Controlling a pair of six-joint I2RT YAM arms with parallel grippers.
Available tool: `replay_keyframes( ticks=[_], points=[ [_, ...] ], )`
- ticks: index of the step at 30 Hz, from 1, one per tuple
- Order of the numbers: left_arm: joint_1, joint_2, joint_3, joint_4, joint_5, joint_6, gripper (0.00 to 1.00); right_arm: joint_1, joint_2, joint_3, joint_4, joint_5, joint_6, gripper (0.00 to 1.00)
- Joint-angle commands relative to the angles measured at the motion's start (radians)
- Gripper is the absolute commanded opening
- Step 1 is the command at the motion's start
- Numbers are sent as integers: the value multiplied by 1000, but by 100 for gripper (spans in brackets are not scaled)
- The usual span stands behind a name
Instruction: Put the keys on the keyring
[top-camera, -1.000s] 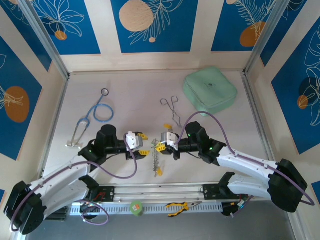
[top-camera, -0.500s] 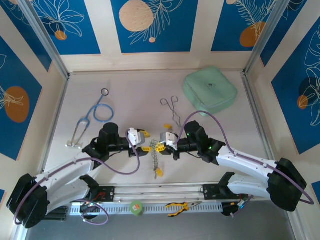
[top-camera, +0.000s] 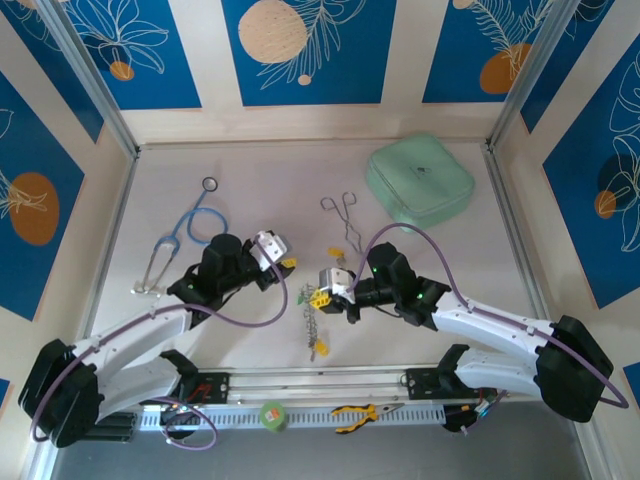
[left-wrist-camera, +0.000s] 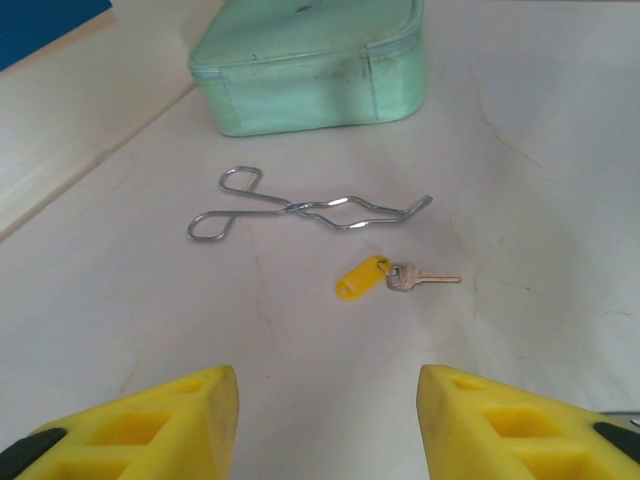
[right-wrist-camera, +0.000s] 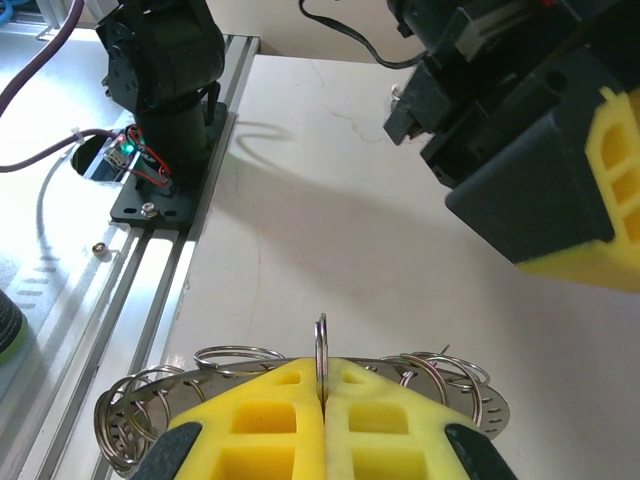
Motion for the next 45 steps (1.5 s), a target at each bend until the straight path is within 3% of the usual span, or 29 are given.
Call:
replay_keyframes(
  ticks=[1,5,10,13,17,22,35,40,45],
  points=[
    [5,-84,-35,-28,21,26,49,-16,-29,11,47,-2,6,0],
    [7,-176,-94,-29,227,85,46,-22,-34,14,39,-14,-23,0],
    [6,-237,-134,-35,420,123,31,-25,-37,15,46,-33,-64,0],
    [5,-245,-147,-22,472,129,17,-26,-32,29,39,-61,-72,0],
    [5,-222,-142,-11,530,121,12,-20,-30,38,30,-92,-90,0],
    [1,-197,-140,2,586,105,12,-18,-27,41,33,-75,-92,0],
    [-25,-248,-150,-93,543,138,28,-19,-8,49,32,1,-47,0],
    [-85,-275,-150,-106,453,189,37,-19,0,59,26,3,-24,0],
    [-158,-266,-156,-72,318,262,39,-19,2,54,42,-9,-3,0]
  ],
)
